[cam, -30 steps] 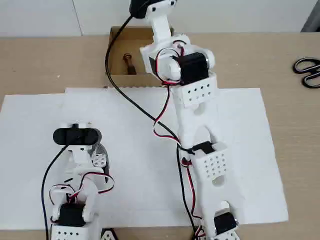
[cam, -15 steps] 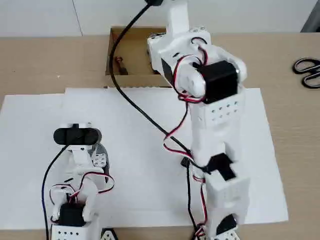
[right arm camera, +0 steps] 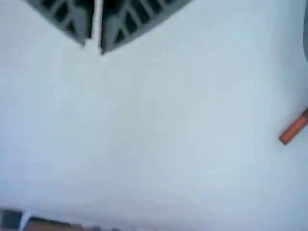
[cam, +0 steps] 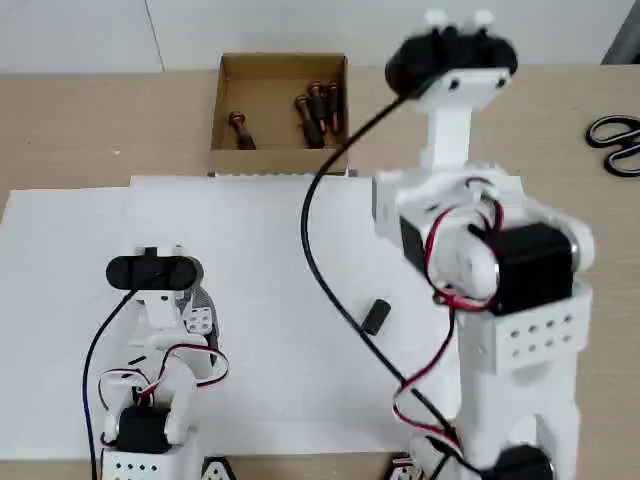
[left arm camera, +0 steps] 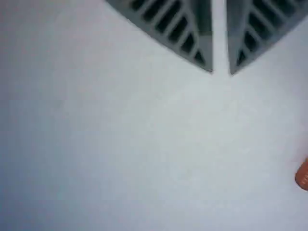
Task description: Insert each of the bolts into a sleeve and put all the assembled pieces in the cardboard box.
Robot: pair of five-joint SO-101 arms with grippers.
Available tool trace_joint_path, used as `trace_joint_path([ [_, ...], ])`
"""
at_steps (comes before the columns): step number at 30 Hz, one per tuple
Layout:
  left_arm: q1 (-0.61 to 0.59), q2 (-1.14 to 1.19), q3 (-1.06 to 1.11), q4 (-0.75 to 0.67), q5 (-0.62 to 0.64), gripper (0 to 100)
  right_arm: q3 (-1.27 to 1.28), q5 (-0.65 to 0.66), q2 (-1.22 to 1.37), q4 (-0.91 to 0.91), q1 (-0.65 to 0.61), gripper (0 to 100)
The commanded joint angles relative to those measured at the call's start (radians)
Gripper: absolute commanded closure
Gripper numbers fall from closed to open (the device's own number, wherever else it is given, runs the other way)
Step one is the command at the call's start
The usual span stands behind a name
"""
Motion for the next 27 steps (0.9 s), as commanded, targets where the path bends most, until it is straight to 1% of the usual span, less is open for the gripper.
trace_joint_path([
  [1, -0.003, -0.011, -0.005, -0.02, 0.006, 99, 0.172, -0.083, -0.127, -0.008, 0.013, 99.5],
  [10, -0.003, -0.011, -0.005, -0.02, 0.006, 99, 0.674, -0.316, -0.338, -0.008, 0.007, 99.5],
  [15, -0.003, -0.011, -0.005, -0.02, 0.006, 99, 0.875, -0.399, -0.386, -0.016, 0.007, 99.5],
  [18, -0.003, -0.011, -0.005, -0.02, 0.006, 99, 0.936, -0.419, -0.387, -0.042, 0.007, 99.5],
  [24, -0.005, -0.011, -0.005, -0.02, 0.006, 99, 0.951, -0.416, -0.384, -0.166, 0.002, 99.1],
  [27, -0.005, -0.011, -0.005, -0.02, 0.006, 99, 0.951, -0.422, -0.341, -0.18, -0.039, 99.0],
])
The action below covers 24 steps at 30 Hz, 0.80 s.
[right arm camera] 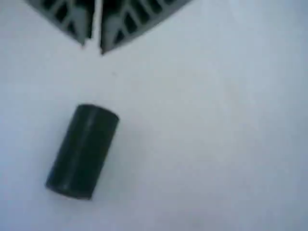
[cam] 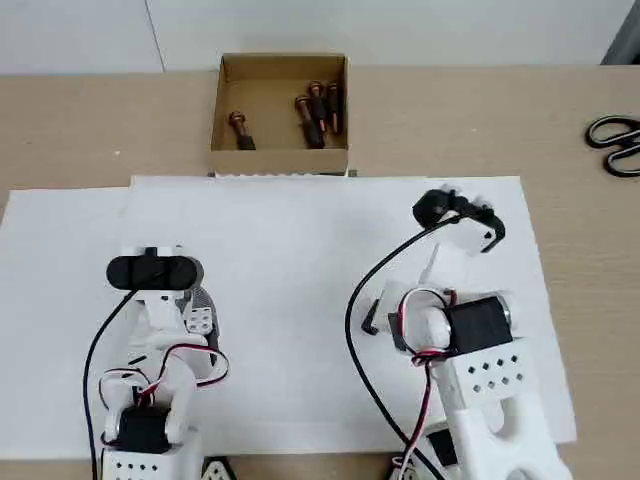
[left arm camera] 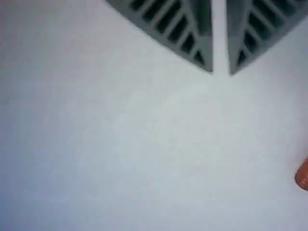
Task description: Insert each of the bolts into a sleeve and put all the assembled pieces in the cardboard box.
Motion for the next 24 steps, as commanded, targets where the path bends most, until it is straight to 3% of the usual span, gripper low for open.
trace_joint_path([
  [1, -0.005, -0.011, -0.005, -0.02, 0.006, 99, -0.005, -0.025, 0.048, -0.028, -0.044, 99.0],
  [17, -0.005, -0.011, -0.005, -0.02, 0.006, 99, -0.012, -0.077, 0.285, -0.128, -0.056, 98.7],
  [24, -0.005, -0.011, -0.005, -0.02, 0.006, 99, -0.012, -0.074, 0.3, -0.166, -0.058, 82.4],
])
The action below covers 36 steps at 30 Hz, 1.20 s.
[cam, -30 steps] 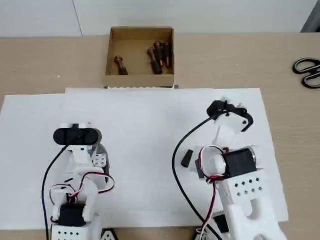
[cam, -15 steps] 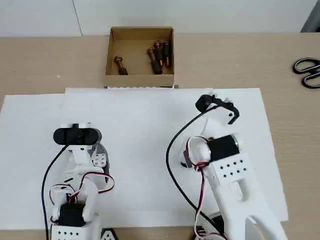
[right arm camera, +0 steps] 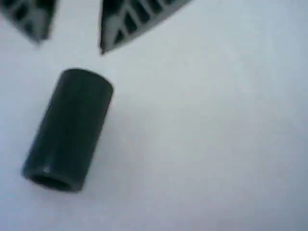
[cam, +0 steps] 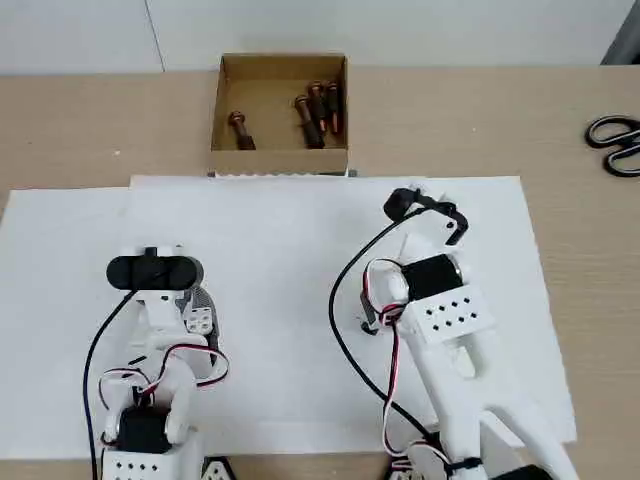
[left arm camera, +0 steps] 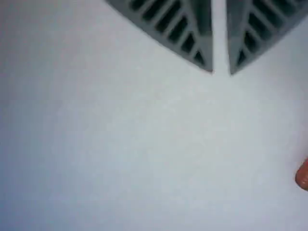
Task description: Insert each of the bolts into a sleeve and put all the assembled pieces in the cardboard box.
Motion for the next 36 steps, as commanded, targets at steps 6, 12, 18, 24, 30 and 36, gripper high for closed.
trace_joint_path([
  [6, -0.005, -0.011, -0.005, -0.02, 0.006, 99, -0.012, -0.006, 0.021, -0.054, -0.005, 85.7],
  [12, -0.005, -0.011, -0.005, -0.02, 0.006, 99, -0.012, -0.006, 0.09, -0.107, -0.005, 87.0],
  [18, -0.005, -0.011, -0.005, -0.02, 0.006, 99, -0.012, -0.008, 0.151, -0.125, -0.005, 87.0],
  [24, -0.005, -0.011, -0.005, -0.02, 0.006, 99, -0.012, -0.012, 0.216, -0.174, -0.005, 87.3],
  [30, -0.005, -0.011, -0.005, -0.02, 0.006, 99, -0.012, -0.012, 0.306, -0.243, -0.005, 87.3],
  [36, -0.005, -0.011, -0.005, -0.02, 0.006, 99, -0.012, -0.012, 0.406, -0.282, -0.005, 87.4],
])
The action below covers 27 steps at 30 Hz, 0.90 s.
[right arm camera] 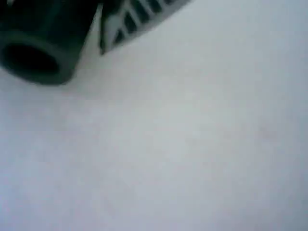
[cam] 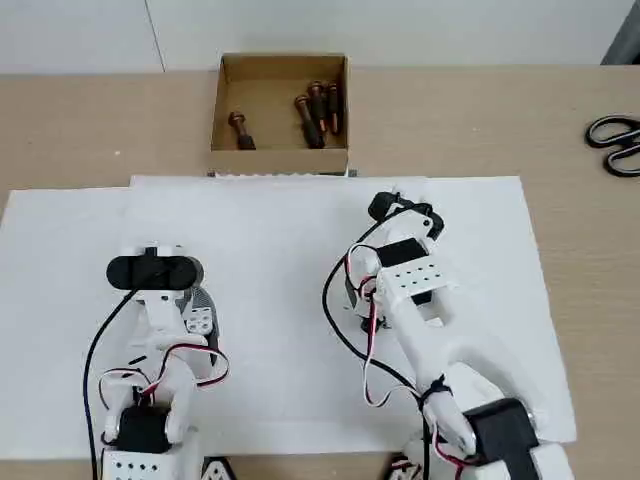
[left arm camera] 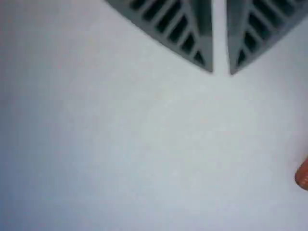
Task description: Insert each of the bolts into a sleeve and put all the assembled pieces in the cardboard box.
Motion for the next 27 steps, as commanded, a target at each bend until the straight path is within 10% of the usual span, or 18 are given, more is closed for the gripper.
trace_joint_path([
  [1, -0.005, -0.011, -0.005, -0.02, 0.006, 99, -0.009, -0.011, 0.051, -0.027, -0.008, 87.4],
  [6, -0.005, -0.011, -0.005, -0.02, 0.006, 99, -0.009, -0.011, 0.085, -0.036, -0.007, 99.8],
  [27, -0.012, -0.002, -0.337, 0.203, -0.083, 99, -0.319, 0.068, -0.403, 0.46, 0.047, 99.6],
])
